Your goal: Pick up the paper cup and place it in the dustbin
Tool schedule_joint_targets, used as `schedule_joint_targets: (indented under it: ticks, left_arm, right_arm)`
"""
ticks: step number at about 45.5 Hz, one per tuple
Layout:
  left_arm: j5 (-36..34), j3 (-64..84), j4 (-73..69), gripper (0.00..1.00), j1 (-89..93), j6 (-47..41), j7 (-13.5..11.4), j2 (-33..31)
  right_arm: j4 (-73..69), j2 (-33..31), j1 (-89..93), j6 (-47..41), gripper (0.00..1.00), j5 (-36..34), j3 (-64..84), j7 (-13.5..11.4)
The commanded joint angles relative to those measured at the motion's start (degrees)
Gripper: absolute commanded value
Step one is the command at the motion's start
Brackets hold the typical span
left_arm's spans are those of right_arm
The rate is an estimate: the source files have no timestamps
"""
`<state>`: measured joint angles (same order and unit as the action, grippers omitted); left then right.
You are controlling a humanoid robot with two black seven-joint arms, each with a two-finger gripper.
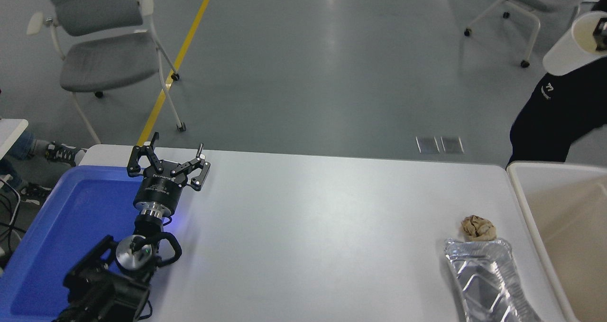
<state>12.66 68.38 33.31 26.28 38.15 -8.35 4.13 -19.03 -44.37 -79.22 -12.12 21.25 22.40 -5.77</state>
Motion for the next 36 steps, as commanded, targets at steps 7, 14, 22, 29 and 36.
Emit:
schedule_joint_targets:
  ticks: [7,14,22,29,36]
  left_arm:
    - [-0.01,0.0,0.0,0.99,0.0,-0.01,0.0,0.0]
    - [-0.01,0.0,0.0,0.99,0.0,-0.01,0.0,0.0]
    - [-0.01,0.0,0.0,0.99,0.0,-0.01,0.0,0.0]
    - [-0.01,0.0,0.0,0.99,0.0,-0.01,0.0,0.0]
    - [-0.01,0.09,0.0,0.99,0.0,-0.01,0.0,0.0]
  right_arm:
    - [24.21,11.85,28.49,10.27,0.0,-6.3,-33.82,-0.03]
    - [24.13,14.48,35.97,12.82,0.0,-13.33,-36.29,0.15]
    - [24.04,17.91,41.16,14.67,0.0,-18.79,-36.37,0.41]
    - [24.04,20.02,43.27,15.37,0.0,-20.99,-36.37,0.41]
    - [23.95,21.95,44.68,16.6,0.0,-22.22,-37.34,0.5]
